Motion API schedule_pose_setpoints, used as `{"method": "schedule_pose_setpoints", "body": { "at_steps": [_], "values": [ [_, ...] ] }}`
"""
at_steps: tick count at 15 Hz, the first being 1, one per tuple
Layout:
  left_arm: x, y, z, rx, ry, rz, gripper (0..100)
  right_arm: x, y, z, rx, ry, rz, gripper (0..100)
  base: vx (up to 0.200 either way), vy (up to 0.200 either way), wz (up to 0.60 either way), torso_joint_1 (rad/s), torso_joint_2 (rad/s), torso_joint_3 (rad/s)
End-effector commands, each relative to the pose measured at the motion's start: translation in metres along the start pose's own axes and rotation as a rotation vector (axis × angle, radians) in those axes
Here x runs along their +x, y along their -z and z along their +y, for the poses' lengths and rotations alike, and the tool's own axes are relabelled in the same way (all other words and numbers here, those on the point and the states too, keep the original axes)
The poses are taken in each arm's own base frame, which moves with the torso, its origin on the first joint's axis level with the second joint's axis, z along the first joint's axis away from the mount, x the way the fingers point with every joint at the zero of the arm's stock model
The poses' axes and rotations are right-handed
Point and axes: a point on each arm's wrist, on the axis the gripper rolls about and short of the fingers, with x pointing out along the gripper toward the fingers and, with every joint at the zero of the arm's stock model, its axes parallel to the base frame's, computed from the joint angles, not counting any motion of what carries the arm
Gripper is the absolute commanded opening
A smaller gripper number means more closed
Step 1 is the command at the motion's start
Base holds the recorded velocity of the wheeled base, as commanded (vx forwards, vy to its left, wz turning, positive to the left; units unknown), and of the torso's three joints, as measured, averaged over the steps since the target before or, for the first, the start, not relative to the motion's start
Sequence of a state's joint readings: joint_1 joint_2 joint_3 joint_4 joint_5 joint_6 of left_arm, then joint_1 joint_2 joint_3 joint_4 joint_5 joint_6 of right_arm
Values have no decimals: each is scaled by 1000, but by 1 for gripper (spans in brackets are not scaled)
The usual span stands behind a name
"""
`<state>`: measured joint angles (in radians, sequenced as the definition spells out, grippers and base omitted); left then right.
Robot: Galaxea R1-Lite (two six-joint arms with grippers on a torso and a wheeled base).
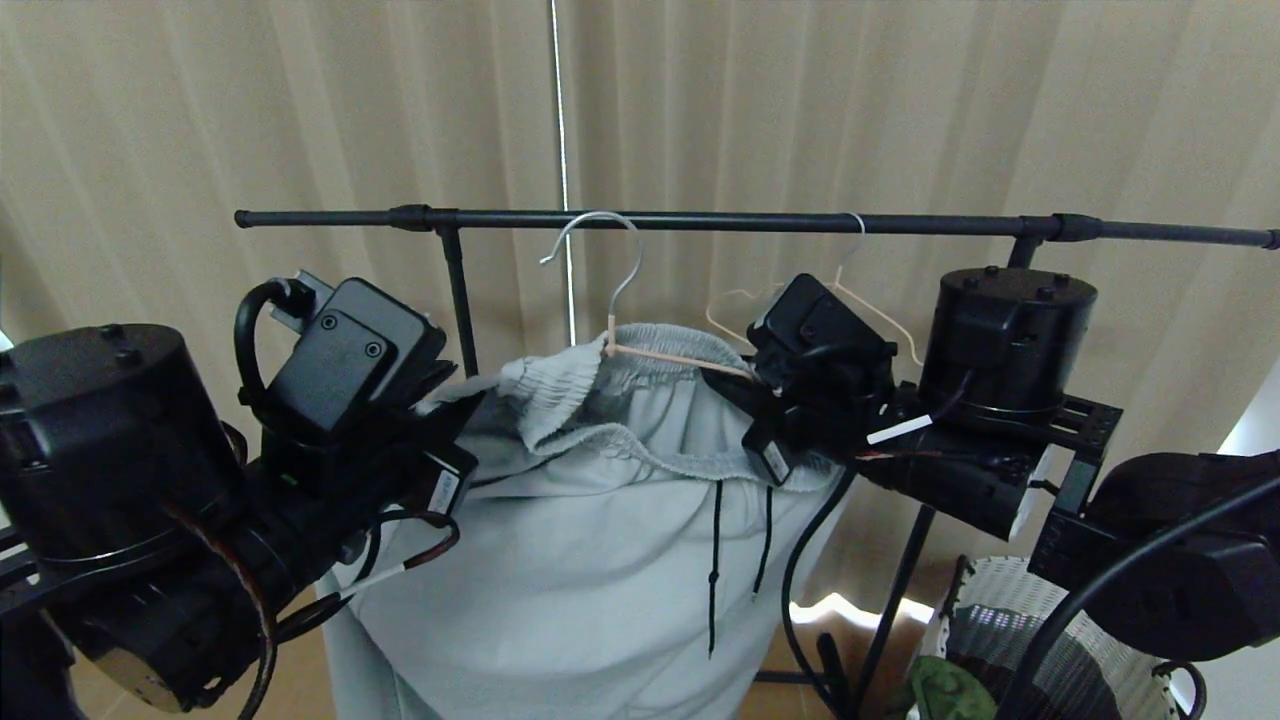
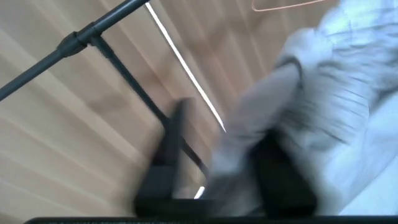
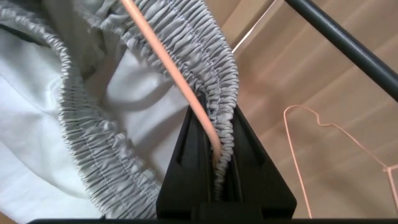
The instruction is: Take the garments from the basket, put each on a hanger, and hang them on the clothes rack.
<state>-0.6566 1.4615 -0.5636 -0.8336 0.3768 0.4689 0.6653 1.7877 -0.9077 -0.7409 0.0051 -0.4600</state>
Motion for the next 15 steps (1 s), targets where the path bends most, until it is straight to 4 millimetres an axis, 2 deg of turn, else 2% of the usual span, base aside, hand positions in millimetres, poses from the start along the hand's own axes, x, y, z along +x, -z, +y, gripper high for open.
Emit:
{"method": "schedule_pose_setpoints", "body": {
  "at_steps": [1,3,5,8,10,15],
  "values": [
    [-1,0,0,-2,12,-5,100,-5,-1,0,0,6,-5,0,0,0,0,0,0,0],
    [-12,6,0,-8,109,-41,100,-22,-1,-4,1,36,0,0,0,0,0,0,0,0],
    [-29,14,1,-28,218,-84,100,-39,4,-18,9,108,23,0,0,0,0,0,0,0],
    [-42,23,2,-55,238,-76,100,-61,3,-37,19,183,16,0,0,0,0,0,0,0],
    [-47,28,1,-93,243,-60,100,-70,-3,-46,31,221,-6,0,0,0,0,0,0,0],
    [-56,52,-6,-73,279,22,100,-82,-19,-53,55,252,-72,0,0,0,0,0,0,0]
  ]
}}
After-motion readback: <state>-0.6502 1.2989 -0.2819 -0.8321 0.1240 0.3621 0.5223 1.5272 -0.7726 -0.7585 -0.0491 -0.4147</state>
